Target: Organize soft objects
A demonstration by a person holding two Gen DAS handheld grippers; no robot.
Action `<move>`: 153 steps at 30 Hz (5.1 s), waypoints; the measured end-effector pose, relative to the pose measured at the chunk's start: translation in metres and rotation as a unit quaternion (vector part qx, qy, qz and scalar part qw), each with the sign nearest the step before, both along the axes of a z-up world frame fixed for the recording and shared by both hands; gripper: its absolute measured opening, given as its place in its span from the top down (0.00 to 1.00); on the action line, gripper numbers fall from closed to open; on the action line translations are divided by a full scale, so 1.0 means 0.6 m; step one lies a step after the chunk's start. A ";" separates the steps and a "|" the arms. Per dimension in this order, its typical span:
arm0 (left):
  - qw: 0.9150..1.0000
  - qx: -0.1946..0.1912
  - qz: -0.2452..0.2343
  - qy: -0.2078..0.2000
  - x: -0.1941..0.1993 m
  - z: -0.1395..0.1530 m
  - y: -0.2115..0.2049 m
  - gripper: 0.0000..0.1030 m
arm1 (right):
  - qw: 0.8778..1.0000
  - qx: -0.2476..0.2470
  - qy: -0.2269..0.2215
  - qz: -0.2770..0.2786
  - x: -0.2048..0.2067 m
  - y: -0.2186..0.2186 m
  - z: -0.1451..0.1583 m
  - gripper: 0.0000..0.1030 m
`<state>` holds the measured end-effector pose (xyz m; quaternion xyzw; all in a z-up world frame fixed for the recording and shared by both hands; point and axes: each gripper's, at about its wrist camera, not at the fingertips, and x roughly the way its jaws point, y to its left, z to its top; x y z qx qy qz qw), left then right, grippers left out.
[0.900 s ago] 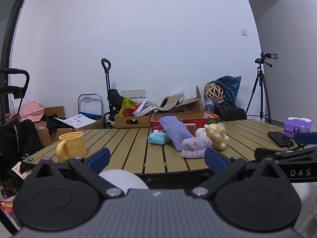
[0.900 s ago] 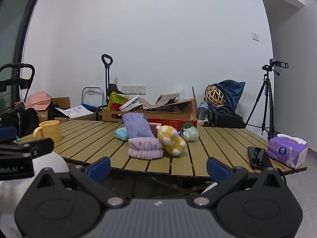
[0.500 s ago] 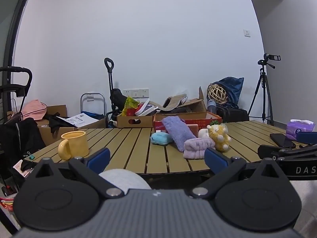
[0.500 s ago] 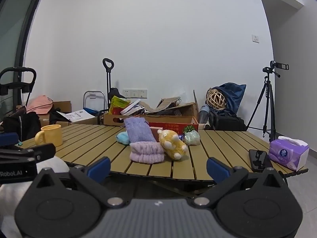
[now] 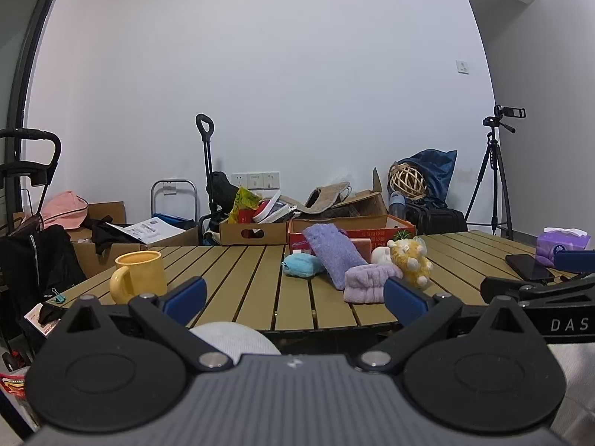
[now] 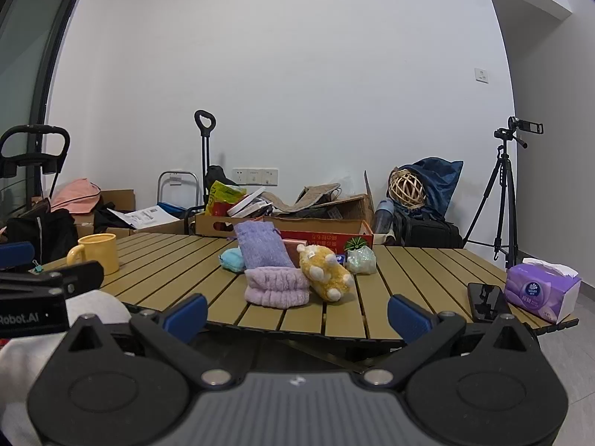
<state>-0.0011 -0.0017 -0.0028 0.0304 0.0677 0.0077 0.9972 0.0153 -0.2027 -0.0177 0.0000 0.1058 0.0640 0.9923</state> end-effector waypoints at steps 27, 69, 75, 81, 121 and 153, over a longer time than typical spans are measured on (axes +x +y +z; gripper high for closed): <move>1.000 -0.001 -0.001 0.000 0.000 0.006 0.004 0.00 | 1.000 0.008 0.004 0.000 0.000 -0.002 0.000 0.00; 1.000 -0.003 0.000 0.000 -0.001 0.004 0.003 0.00 | 1.000 0.012 0.005 -0.003 0.001 -0.006 -0.001 0.00; 1.000 -0.010 0.001 0.006 0.001 0.004 0.005 0.00 | 1.000 0.014 0.007 -0.004 0.001 -0.009 -0.001 0.00; 0.998 -0.046 0.011 0.031 0.046 0.015 0.017 0.00 | 1.000 0.020 0.016 -0.010 0.035 -0.020 0.014 0.00; 0.919 -0.254 -0.041 0.297 0.633 -0.066 0.004 0.60 | 0.946 0.214 0.236 0.063 0.611 -0.031 -0.077 0.60; 0.941 -0.235 -0.131 0.205 0.714 0.112 0.023 0.86 | 0.958 0.207 0.160 0.118 0.676 -0.026 0.091 0.77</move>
